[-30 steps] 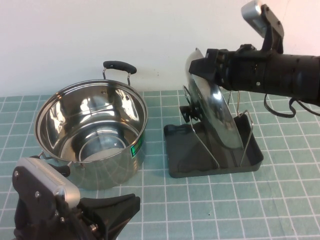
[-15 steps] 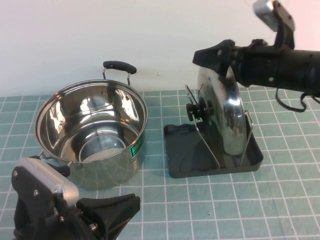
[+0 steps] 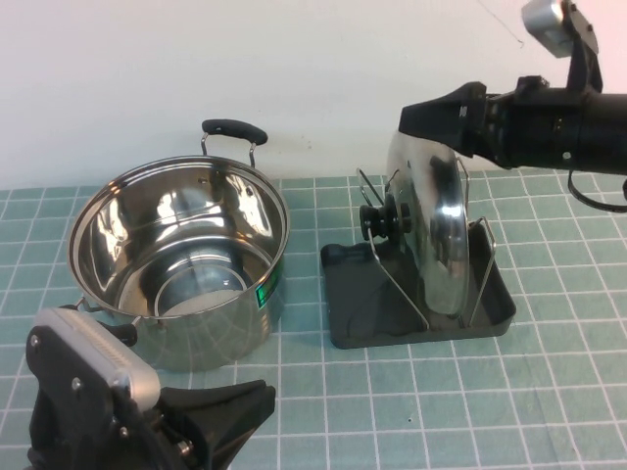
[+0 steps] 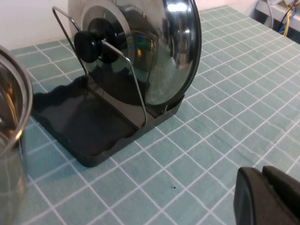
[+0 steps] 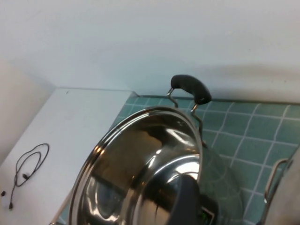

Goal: Put pot lid on rack

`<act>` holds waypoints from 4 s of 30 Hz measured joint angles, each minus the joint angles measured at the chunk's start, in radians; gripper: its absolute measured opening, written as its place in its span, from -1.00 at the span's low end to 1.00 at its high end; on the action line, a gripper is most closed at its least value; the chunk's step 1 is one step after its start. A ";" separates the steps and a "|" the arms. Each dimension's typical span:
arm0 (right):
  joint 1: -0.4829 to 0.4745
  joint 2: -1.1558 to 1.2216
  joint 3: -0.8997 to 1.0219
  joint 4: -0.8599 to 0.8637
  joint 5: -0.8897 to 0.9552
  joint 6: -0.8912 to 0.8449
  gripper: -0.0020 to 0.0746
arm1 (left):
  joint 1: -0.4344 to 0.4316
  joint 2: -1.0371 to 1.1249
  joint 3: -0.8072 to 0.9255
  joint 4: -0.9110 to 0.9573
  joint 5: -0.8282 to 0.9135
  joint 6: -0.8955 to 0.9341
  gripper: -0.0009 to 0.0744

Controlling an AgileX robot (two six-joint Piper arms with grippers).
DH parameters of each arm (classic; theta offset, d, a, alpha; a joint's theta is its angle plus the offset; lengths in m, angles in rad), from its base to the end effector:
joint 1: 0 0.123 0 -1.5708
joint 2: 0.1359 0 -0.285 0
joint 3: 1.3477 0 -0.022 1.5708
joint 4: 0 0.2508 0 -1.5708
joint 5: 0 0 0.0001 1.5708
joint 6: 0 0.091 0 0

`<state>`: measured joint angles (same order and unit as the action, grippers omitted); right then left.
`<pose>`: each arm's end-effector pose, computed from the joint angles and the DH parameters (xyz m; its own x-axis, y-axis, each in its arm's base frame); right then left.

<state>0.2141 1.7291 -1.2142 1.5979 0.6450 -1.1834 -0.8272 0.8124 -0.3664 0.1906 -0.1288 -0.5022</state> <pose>0.3662 0.1357 0.2830 -0.6432 0.1946 -0.7405 -0.4887 0.6402 0.5927 0.1100 -0.1229 0.2660 -0.3799 -0.0419 -0.9241 0.6673 0.6794 -0.3051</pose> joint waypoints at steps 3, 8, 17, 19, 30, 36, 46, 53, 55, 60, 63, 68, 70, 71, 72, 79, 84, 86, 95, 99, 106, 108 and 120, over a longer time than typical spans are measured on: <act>-0.008 -0.003 0.000 0.001 0.032 -0.008 0.43 | 0.000 0.000 0.000 0.001 0.000 0.095 -0.98; -0.067 -0.062 0.000 0.036 0.137 -0.152 0.07 | 0.027 0.000 -0.041 -0.026 0.026 0.300 -0.98; -0.191 -0.321 0.000 -0.102 0.223 -0.325 -0.90 | 0.214 0.000 -0.242 -0.030 0.326 0.345 -0.98; -0.198 -0.382 -0.002 -0.248 0.221 -0.331 -0.92 | 0.250 0.000 -0.285 -0.017 0.434 0.349 -0.98; -0.200 -0.597 0.027 -1.384 0.402 0.340 -0.94 | 0.325 -0.103 -0.374 0.039 0.690 0.265 -0.98; -0.202 -0.775 0.191 -1.614 0.264 0.487 -0.95 | 0.328 -0.251 -0.367 0.097 0.691 0.230 -0.98; -0.202 -1.241 0.652 -1.574 0.065 0.504 -0.95 | 0.328 -0.612 -0.110 -0.005 0.488 0.235 -0.98; -0.202 -1.509 0.854 -1.516 0.048 0.508 -0.95 | 0.328 -0.734 0.143 -0.007 0.337 0.205 -0.98; -0.202 -1.549 0.863 -1.506 0.038 0.508 -0.95 | 0.328 -0.739 0.191 -0.007 0.295 0.203 -0.98; -0.202 -1.585 0.863 -1.423 0.038 0.508 -0.95 | 0.328 -0.739 0.252 -0.007 0.251 0.202 -0.98; -0.202 -1.585 0.863 -1.355 0.038 0.508 -0.95 | 0.328 -0.739 0.258 -0.011 0.237 0.201 -0.98; -0.202 -1.585 0.863 -1.229 0.038 0.508 -0.95 | 0.328 -0.739 0.258 -0.021 0.192 0.201 -0.98; -0.202 -1.585 0.863 -1.214 0.038 0.508 -0.95 | 0.328 -0.739 0.258 -0.021 0.188 0.201 -0.98; -0.202 -1.585 0.863 -1.209 0.038 0.508 -0.95 | 0.328 -0.739 0.258 -0.021 0.188 0.201 -0.98; -0.202 -1.585 0.863 -1.205 0.038 0.508 -0.95 | 0.328 -0.739 0.258 -0.022 0.188 0.201 -0.98; -0.202 -1.585 0.863 -1.198 0.038 0.508 -0.95 | 0.328 -0.739 0.258 -0.024 0.188 0.199 -0.98; -0.202 -1.585 0.863 -1.196 0.038 0.508 -0.95 | 0.328 -0.739 0.258 -0.024 0.188 0.199 -0.98; -0.202 -1.585 0.863 -1.196 0.038 0.508 -0.95 | 0.330 -0.739 0.262 -0.029 0.187 0.197 -0.98; -0.202 -1.585 0.863 -1.196 0.038 0.508 -0.95 | 0.587 -0.821 0.270 -0.133 0.330 0.239 -0.98; -0.202 -1.585 0.863 -1.196 0.038 0.508 -0.95 | 0.705 -0.825 0.311 -0.191 0.346 0.249 -0.98; -0.202 -1.585 0.863 -1.196 0.038 0.508 -0.95 | 0.780 -0.825 0.384 -0.237 0.445 0.260 -0.98; -0.202 -1.585 0.863 -1.196 0.038 0.508 -0.95 | 0.780 -0.825 0.382 -0.250 0.460 0.260 -0.98; -0.202 -1.585 0.863 -1.196 0.038 0.508 -0.95 | 0.780 -0.825 0.378 -0.255 0.473 0.279 -0.98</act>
<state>0.0124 0.1437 -0.3515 0.4019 0.6829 -0.6754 -0.0472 -0.0125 0.0117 -0.0649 0.3444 -0.2235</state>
